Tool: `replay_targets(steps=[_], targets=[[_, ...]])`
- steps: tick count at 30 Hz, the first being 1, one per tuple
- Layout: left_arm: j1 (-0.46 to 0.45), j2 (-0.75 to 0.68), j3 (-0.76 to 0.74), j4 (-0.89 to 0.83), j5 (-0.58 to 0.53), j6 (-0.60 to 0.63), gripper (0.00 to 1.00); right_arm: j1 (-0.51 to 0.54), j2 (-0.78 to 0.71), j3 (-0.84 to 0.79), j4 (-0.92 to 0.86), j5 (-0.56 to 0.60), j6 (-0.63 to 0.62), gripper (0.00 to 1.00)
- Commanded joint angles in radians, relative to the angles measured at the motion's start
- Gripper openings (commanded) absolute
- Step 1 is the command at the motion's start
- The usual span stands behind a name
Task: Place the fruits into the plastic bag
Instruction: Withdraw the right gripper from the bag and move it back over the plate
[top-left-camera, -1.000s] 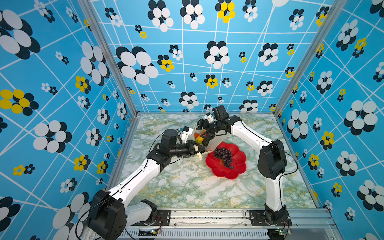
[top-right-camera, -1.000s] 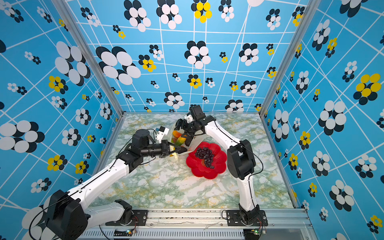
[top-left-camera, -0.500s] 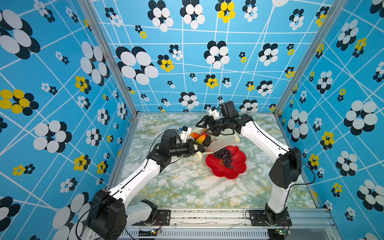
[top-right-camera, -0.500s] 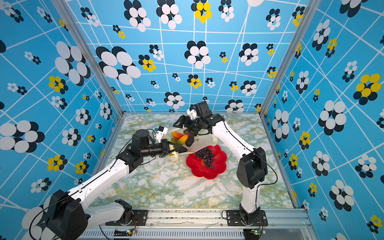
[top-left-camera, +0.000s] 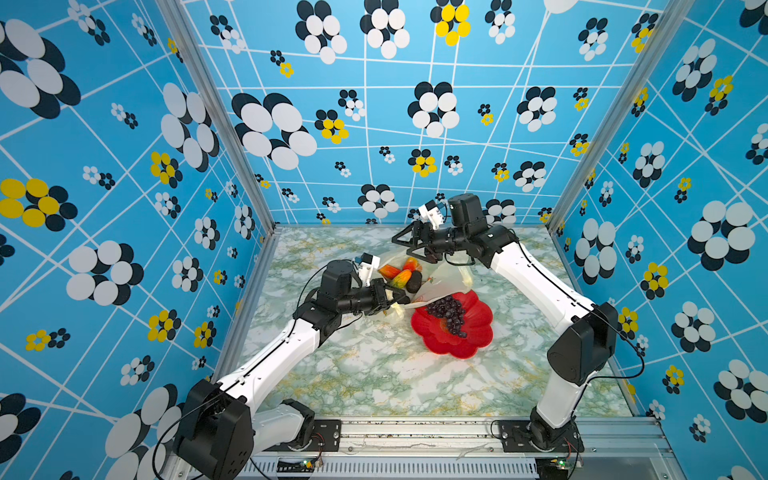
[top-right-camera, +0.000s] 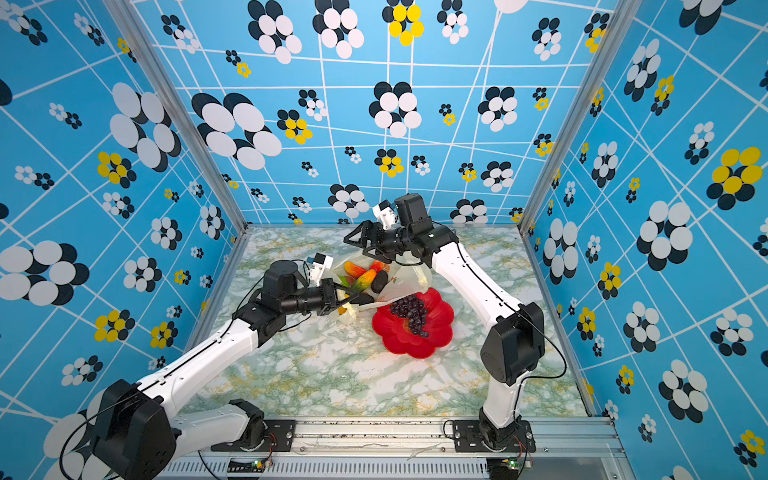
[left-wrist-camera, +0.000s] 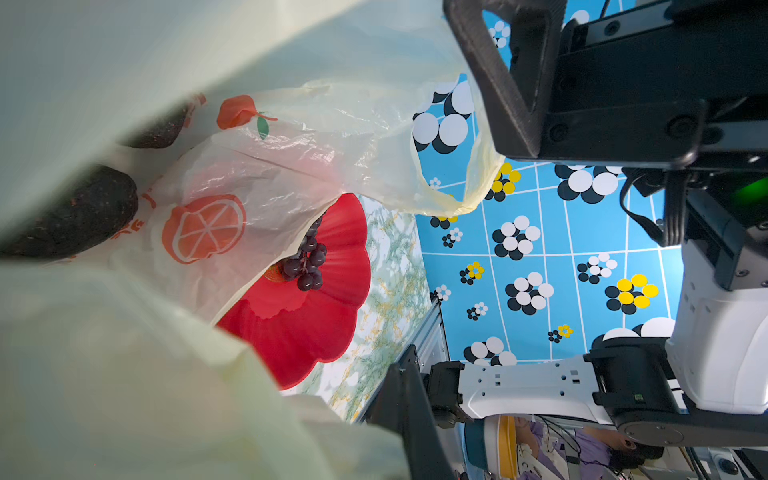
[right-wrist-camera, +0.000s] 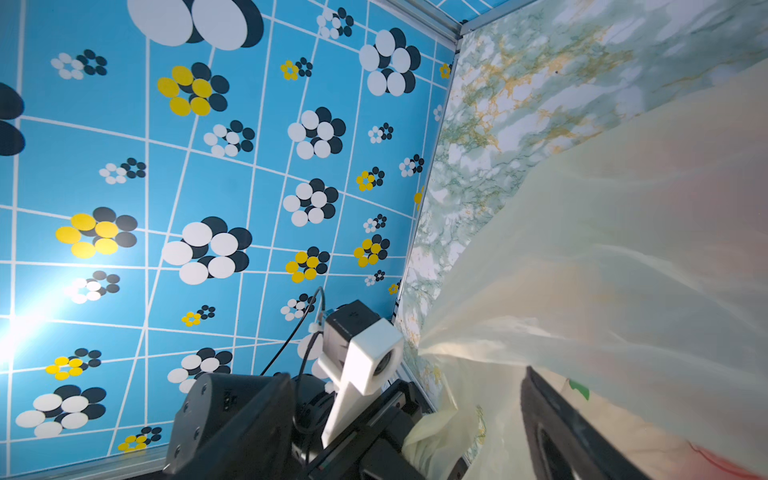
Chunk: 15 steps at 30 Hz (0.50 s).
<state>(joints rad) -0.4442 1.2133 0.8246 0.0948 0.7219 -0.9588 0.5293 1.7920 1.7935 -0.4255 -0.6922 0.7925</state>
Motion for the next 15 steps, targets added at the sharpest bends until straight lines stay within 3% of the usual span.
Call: replay_targets(steps=[1, 8, 15], targets=[[0.010, -0.012, -0.013, 0.026, -0.004, -0.005, 0.00, -0.019, -0.059, 0.037, 0.032, -0.026, -0.036, 0.86], [0.010, -0.003, -0.006, 0.042, -0.014, -0.023, 0.00, -0.093, -0.194, 0.018, -0.054, 0.097, -0.170, 0.86], [0.013, -0.010, 0.002, 0.026, -0.012, -0.017, 0.00, -0.227, -0.376, -0.136, -0.157, 0.211, -0.270, 0.93]])
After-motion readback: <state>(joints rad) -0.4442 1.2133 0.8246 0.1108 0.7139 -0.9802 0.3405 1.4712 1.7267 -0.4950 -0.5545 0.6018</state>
